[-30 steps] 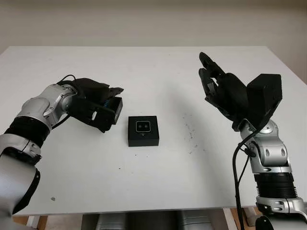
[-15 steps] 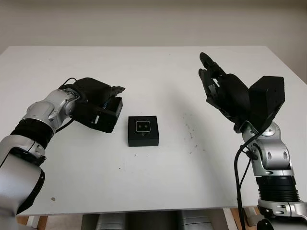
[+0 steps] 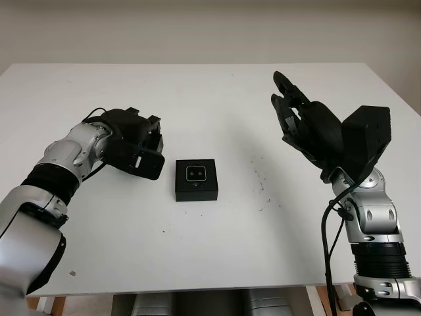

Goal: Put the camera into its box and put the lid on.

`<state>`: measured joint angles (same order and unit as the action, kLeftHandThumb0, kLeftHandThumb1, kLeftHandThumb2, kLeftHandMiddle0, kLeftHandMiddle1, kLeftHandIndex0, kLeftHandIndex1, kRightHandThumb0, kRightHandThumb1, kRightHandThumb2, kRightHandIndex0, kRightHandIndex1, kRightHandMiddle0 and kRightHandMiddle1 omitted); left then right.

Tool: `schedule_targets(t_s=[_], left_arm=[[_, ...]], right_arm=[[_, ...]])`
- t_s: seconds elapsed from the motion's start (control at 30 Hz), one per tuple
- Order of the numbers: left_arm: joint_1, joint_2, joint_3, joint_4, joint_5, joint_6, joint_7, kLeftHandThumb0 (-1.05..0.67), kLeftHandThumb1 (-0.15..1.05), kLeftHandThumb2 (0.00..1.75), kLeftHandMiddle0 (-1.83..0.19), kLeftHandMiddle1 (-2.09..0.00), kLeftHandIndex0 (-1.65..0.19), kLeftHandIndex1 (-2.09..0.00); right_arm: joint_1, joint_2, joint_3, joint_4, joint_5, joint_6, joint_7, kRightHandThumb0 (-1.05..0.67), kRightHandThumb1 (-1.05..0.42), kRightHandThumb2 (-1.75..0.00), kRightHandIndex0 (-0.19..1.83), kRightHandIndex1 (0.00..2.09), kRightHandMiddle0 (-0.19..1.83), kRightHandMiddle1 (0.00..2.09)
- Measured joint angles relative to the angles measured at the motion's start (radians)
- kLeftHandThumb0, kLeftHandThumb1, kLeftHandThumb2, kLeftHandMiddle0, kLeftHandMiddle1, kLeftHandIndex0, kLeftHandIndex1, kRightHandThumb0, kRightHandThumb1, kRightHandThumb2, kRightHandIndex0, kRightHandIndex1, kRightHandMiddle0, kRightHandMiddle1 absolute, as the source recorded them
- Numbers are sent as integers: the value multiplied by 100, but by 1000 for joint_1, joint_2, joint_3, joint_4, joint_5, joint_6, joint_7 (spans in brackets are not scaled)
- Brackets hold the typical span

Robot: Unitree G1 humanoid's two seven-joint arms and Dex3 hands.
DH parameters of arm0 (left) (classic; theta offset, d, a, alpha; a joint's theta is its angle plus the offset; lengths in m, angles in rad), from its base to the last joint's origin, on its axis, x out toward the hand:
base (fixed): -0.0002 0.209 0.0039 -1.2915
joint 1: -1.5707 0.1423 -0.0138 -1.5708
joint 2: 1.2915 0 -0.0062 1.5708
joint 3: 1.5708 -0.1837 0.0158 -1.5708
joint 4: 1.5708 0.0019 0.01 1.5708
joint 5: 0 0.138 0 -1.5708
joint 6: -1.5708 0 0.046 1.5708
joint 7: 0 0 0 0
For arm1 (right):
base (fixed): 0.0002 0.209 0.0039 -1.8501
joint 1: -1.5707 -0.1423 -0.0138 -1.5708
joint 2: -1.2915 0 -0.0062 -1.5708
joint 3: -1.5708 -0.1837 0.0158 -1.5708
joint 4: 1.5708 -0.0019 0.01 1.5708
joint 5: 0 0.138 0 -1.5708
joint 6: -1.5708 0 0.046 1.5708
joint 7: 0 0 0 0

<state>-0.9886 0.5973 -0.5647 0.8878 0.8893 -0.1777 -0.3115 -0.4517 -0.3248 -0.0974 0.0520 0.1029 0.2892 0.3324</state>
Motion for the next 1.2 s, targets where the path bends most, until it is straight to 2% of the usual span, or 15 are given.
schedule_targets(t_s=[0.13, 0.27, 0.37, 0.43, 0.5, 0.63, 0.67, 0.73, 0.83, 0.87, 1.03, 1.1, 1.2], left_arm=[[8, -2, 0, -20, 6, 5, 51, -42, 104, 11, -26, -207, -7, -184], [26, -9, -7, -59, 43, 72, 79, -33, 105, 23, -41, -209, 1, -205], [45, -11, -9, -90, 59, 113, 98, -24, 105, 25, -54, -209, -10, -209], [57, -12, -8, -121, 61, 149, 85, -22, 105, 18, -53, -209, -11, -184], [70, -15, 3, -167, 46, 199, 35, -23, 105, 15, -48, -209, -15, -156], [88, -23, 41, -285, -17, 276, -117, -26, 105, 20, -33, -209, 0, -149], [88, -23, 45, -314, -26, 292, -149, -26, 105, 21, -31, -209, 2, -154], [88, -23, 61, -367, -54, 316, -222, -22, 105, 24, -35, -207, -17, -185], [86, -23, 88, -442, -107, 355, -347, -22, 105, 30, -46, -199, -34, -206], [83, -22, 97, -455, -119, 373, -386, -23, 105, 30, -49, -196, -31, -207], [61, -16, 126, -505, -185, 409, -527, -26, 105, 35, -69, -204, -50, -209], [48, -16, 133, -524, -205, 404, -548, -27, 105, 36, -70, -204, -52, -209], [31, -15, 134, -554, -204, 425, -597, -27, 105, 34, -60, -209, -45, -209]], right_arm=[[0, 0, 0, 0, 3, -2, 2, -62, -105, -69, -3, 7, -3, 7], [7, 0, 0, -12, 4, -2, -4, -60, -105, -69, -2, 7, -2, 8], [10, 2, 0, -15, 9, -3, -6, -59, -105, -69, 0, 8, -1, 8], [13, 4, 0, -17, 9, -3, -13, -58, -105, -69, 1, 8, 0, 9], [16, 6, 0, -25, 9, 2, -21, -58, -105, -68, 1, 8, 0, 9], [20, 7, 4, -30, 9, 20, -25, -60, -105, -67, 0, 7, -1, 8], [20, 8, 7, -32, 9, 22, -26, -61, -105, -66, 0, 7, -1, 8], [22, 11, 11, -36, 8, 22, -27, -62, -105, -65, 0, 7, -2, 7], [23, 14, 14, -42, 6, 20, -30, -62, -105, -65, -1, 6, -3, 7], [24, 15, 14, -42, 6, 16, -30, -63, -105, -65, -2, 6, -4, 6], [24, 18, 32, -17, -20, -31, -28, -67, -105, -65, -3, 5, -6, 5], [24, 18, 47, -10, -33, -35, -28, -67, -105, -66, -3, 5, -6, 5], [24, 18, 51, -2, -44, -34, -29, -66, -105, -66, -3, 5, -4, 6]])
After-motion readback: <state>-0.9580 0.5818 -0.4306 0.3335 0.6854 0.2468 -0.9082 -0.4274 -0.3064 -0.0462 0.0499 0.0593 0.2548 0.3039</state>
